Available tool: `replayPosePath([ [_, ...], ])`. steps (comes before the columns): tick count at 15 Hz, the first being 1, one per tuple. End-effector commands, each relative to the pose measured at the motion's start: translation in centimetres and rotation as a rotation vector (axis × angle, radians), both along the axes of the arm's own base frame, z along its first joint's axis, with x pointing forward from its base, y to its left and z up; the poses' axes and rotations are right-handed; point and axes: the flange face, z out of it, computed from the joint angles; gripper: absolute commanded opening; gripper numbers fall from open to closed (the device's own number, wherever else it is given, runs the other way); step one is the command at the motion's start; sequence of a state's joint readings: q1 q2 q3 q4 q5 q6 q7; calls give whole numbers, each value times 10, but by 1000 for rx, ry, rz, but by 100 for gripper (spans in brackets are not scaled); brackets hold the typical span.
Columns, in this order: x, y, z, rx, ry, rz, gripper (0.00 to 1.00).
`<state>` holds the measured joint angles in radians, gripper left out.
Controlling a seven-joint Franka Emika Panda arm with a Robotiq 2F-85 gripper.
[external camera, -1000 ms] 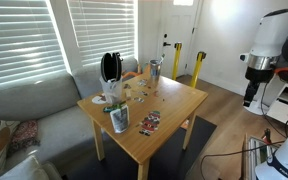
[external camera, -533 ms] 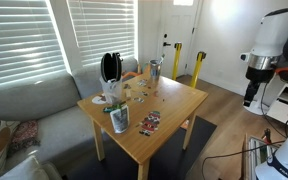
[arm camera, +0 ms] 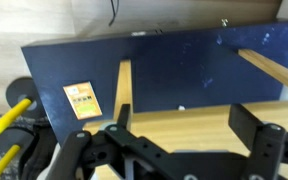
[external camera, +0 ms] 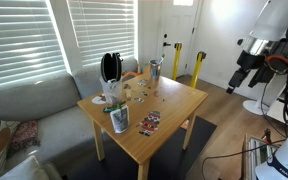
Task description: Remove the packet from the silver cup and place it at the front of the table
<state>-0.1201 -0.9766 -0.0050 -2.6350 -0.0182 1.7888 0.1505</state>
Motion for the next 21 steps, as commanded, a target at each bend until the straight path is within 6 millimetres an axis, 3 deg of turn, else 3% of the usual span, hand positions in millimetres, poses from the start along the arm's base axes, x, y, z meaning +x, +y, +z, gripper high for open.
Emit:
replayPosePath([
  [1,59,23,63,67,-195,-9,100],
  [4,113,19,98,86,-291,-28,100],
  [8,163,11,117,114,-300,-46,100],
  [9,169,8,118,114,-287,-47,100],
  [10,149,10,108,79,-304,-25,100],
  [12,166,6,109,82,-295,-30,100],
  [15,173,3,110,121,-300,-95,100],
  [17,185,-27,119,168,-324,-217,100],
  [21,206,-106,124,252,-328,-397,100],
])
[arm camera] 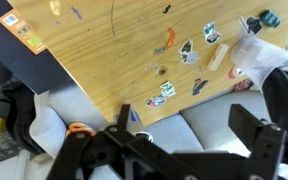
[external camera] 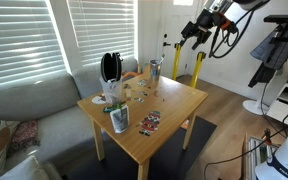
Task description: Remove the packet from the silver cup and place it at the front of the table
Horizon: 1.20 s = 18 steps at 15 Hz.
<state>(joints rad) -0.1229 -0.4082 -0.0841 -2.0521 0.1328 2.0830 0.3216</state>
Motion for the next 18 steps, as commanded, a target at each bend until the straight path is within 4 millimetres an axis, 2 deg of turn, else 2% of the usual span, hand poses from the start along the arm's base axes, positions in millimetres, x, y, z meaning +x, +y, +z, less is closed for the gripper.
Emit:
replayPosePath([
  [1,34,-61,2,132,-8,-145,100],
  [4,66,-89,-2,229,7,-261,100],
  [7,108,-93,-8,237,37,-332,100],
  [9,128,-101,-14,238,60,-376,100],
  [12,146,-117,-33,242,101,-411,100],
  [18,181,-129,-60,239,103,-404,100],
])
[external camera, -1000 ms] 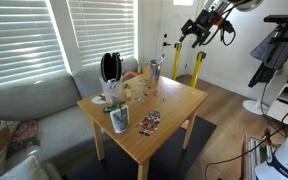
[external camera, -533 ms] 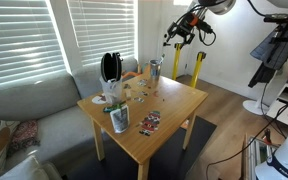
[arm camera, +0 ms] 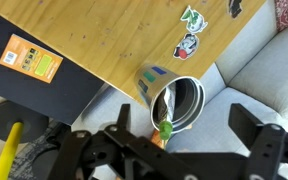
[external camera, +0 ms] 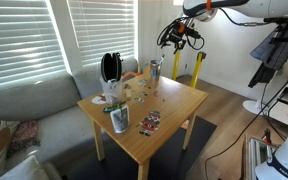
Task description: Remove the packet from the silver cup and place it at the front of the table
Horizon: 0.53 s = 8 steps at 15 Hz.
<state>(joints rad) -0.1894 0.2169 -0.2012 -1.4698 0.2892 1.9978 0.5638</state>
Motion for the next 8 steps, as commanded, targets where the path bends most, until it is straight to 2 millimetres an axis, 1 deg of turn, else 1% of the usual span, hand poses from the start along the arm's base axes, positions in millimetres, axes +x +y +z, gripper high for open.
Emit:
replayPosePath([
  [1,24,-5,-2,29,-13,-4,100],
  [6,44,-9,-18,28,5,2,100],
  [8,48,-13,-23,25,15,-1,100],
])
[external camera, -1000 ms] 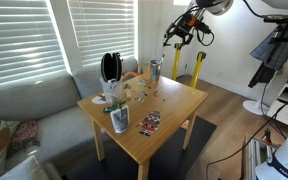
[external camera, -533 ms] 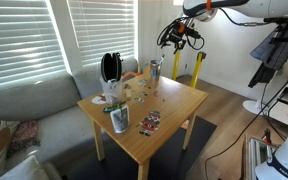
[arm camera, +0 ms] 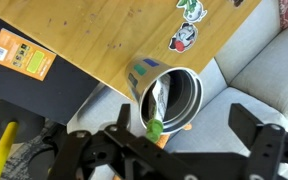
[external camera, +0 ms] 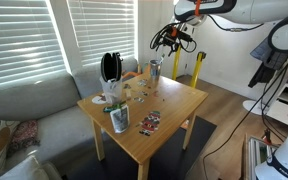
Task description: Remove the packet from the silver cup and place it at the front of the table
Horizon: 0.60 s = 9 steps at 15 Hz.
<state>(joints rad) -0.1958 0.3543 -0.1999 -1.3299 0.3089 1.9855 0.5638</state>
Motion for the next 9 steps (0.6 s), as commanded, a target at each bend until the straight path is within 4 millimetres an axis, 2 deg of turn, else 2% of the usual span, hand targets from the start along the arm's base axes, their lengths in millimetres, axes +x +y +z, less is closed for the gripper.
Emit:
replayPosePath([
  [1,14,-7,-6,29,11,-4,100],
  [3,19,-9,-12,24,14,-4,98],
  [5,25,-9,-16,25,18,1,73],
  [6,27,-8,-19,22,24,5,73],
  [9,33,-6,-25,22,35,14,51],
])
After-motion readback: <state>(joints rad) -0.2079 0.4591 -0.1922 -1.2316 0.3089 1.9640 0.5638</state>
